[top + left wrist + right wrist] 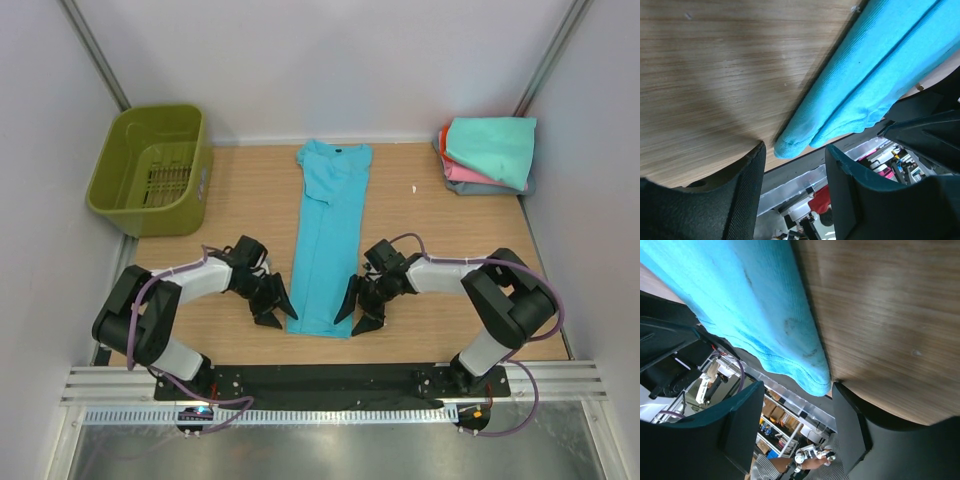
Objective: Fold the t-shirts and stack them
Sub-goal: Fold the tshirt
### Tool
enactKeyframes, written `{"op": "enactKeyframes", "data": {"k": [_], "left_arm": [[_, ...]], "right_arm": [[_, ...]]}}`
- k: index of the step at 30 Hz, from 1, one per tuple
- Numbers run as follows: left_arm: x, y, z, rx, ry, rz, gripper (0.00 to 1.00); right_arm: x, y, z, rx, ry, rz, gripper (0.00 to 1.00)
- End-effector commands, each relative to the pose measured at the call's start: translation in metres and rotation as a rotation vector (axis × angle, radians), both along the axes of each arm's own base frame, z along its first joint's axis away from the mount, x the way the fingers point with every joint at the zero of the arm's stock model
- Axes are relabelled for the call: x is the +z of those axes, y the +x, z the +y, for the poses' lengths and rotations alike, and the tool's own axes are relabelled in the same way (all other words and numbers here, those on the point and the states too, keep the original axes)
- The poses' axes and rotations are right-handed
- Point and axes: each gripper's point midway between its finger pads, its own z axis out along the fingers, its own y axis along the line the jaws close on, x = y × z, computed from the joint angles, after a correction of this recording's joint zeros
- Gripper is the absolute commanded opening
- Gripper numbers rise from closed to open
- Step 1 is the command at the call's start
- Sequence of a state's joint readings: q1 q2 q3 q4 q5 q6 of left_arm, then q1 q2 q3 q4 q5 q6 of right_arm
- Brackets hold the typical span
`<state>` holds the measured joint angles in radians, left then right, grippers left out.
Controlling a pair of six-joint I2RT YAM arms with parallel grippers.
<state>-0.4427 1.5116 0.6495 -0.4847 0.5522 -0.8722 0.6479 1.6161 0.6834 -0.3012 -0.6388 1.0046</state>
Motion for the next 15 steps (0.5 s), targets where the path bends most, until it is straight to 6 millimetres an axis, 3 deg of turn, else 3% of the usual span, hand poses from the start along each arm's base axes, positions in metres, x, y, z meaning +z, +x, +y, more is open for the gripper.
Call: {"op": "enactKeyframes", "data": {"k": [1, 6, 12, 13, 15], "left_arm": [[-0.011, 0.000, 0.007, 0.022, 0.033, -0.013, 0.52], [-0.015, 0.004, 0.003, 0.017, 0.034, -0.007, 0.46], [-0.015, 0.005, -0.003, 0.004, 0.016, -0.008, 0.32], [-0.015, 0.004, -0.004, 0.000, 0.011, -0.009, 0.21], [-0.013, 0.005, -0.006, -0.005, 0.005, -0.021, 0.00]], "right_arm": [[-0.009, -0.004, -0.010, -0.003, -0.058, -0.022, 0.61], [-0.009, 0.005, -0.006, 0.000, -0.047, -0.063, 0.57], [-0.010, 0.013, 0.002, 0.020, -0.019, -0.090, 0.39], [-0.009, 0.015, 0.002, 0.022, -0.018, -0.096, 0.28], [-0.005, 0.017, 0.002, 0.033, -0.013, -0.116, 0.13]]}}
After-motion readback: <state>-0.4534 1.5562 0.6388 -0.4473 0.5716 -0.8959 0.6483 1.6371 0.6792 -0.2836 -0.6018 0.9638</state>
